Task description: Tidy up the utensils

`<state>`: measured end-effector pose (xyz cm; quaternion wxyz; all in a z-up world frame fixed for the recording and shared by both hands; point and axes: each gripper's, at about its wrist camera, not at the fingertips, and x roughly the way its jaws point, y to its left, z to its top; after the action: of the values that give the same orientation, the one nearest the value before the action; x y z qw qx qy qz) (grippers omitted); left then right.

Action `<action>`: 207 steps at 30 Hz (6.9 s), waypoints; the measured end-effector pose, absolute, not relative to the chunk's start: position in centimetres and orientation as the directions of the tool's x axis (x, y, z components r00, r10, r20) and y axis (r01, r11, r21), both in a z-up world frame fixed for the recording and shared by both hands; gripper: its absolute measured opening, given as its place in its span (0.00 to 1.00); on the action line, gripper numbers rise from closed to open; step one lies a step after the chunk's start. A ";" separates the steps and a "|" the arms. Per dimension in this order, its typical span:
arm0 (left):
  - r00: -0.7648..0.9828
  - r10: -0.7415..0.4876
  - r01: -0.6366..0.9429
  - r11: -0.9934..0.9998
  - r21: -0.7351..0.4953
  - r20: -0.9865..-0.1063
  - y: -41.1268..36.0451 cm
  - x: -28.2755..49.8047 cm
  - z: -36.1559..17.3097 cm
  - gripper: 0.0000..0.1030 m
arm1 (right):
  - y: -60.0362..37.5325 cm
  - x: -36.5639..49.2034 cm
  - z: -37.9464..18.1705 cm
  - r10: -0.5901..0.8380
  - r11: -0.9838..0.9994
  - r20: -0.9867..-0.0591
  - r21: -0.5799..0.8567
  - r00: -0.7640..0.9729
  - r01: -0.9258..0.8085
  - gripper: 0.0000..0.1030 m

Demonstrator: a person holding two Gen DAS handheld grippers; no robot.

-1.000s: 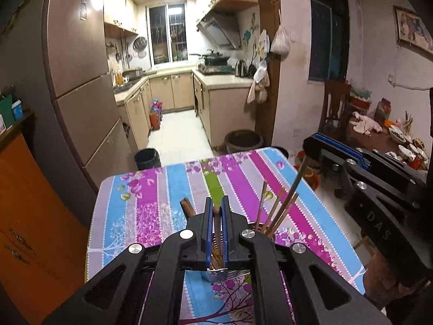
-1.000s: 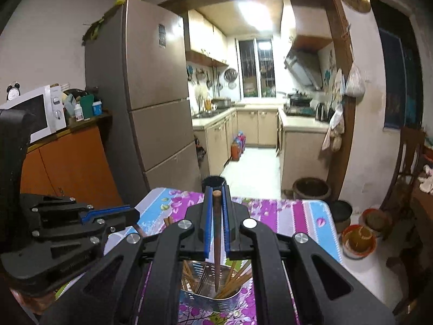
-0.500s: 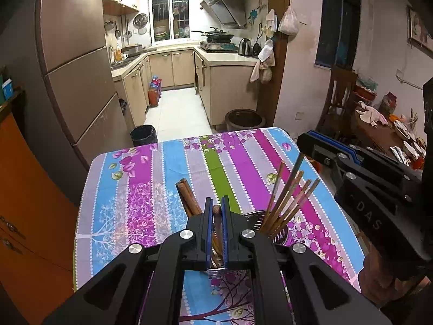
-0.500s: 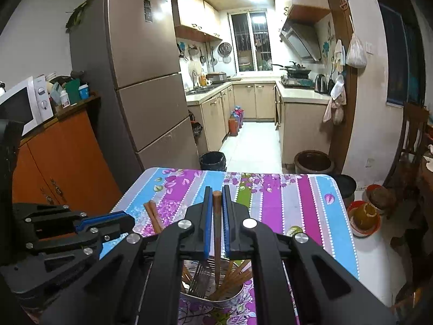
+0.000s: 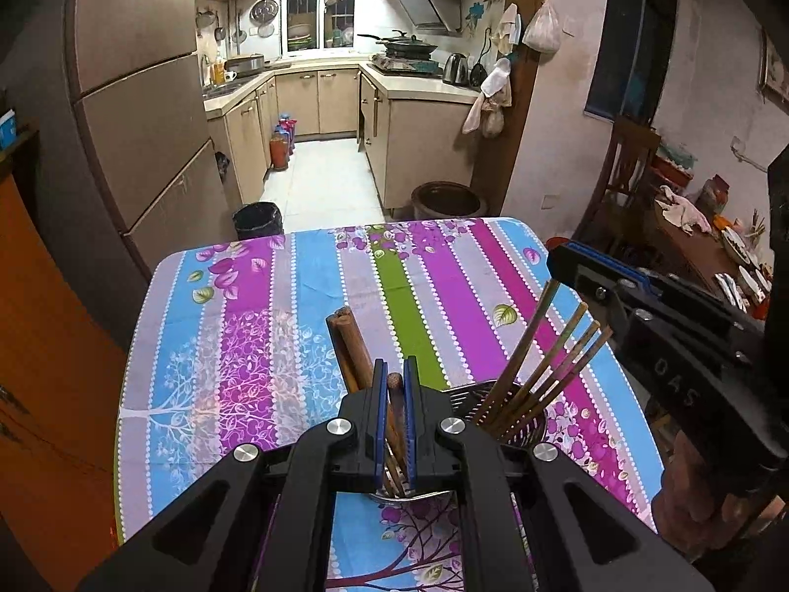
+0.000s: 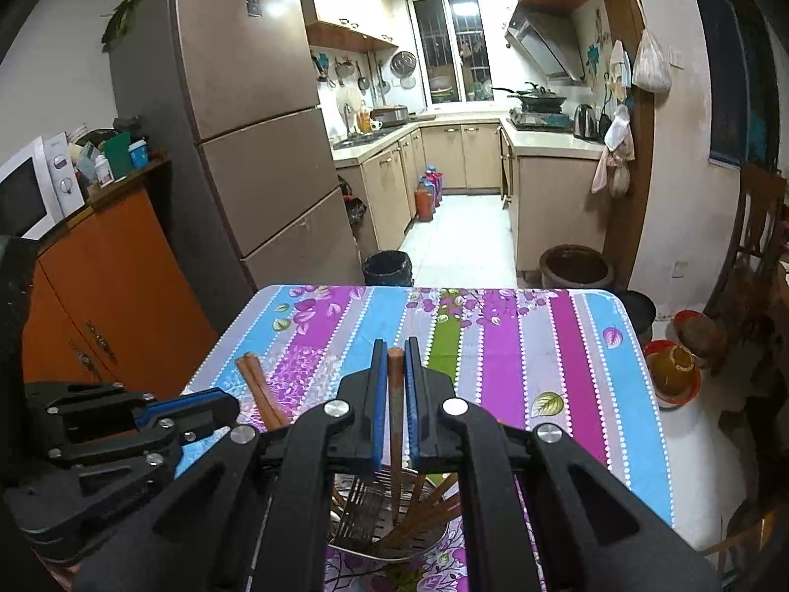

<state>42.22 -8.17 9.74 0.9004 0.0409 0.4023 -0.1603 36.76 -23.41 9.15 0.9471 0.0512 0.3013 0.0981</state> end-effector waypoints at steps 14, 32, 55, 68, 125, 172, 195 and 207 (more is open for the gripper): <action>0.658 -0.218 0.295 0.955 -0.019 -0.721 -8.1 43.1 9.5 0.07 | -24.5 38.8 8.1 0.233 0.969 -0.594 0.210 0.770 -0.131 0.06; 0.693 -0.174 0.241 0.970 -0.002 -0.699 -7.0 44.5 9.8 0.09 | -25.8 40.0 7.6 0.218 0.969 -0.597 0.224 0.772 -0.100 0.11; 0.730 -0.161 0.245 0.969 0.035 -0.664 -6.3 44.5 10.5 0.11 | -27.0 36.9 9.5 0.225 0.969 -0.537 0.214 0.813 -0.127 0.16; 0.839 -0.050 0.140 0.982 0.126 -0.542 -4.6 39.5 11.1 0.27 | -27.5 34.7 8.7 0.267 0.957 -0.529 0.243 0.806 -0.157 0.19; 0.873 0.107 -0.058 0.991 0.118 -0.475 -4.9 14.8 -5.4 0.22 | -20.2 10.6 -5.4 0.056 0.997 -0.463 0.072 0.885 -0.026 0.51; 0.947 0.119 -0.077 0.986 0.148 -0.298 -5.0 7.0 -2.6 0.59 | -20.9 1.3 -1.7 -0.082 0.995 -0.177 0.035 0.981 0.090 0.94; 0.961 0.075 -0.038 0.989 0.143 -0.266 -5.4 5.8 -2.2 0.59 | -20.9 1.0 -1.3 -0.081 0.996 -0.166 0.031 0.983 0.087 0.94; 0.960 0.043 0.000 0.989 0.151 -0.277 -5.6 6.1 -2.8 0.59 | -20.6 1.0 -1.0 -0.082 0.996 -0.161 0.029 0.983 0.088 0.94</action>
<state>6.08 -5.65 -2.79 0.9871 0.0748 0.1412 0.0109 0.99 -20.61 -1.02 0.9957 0.0178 0.0803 -0.0428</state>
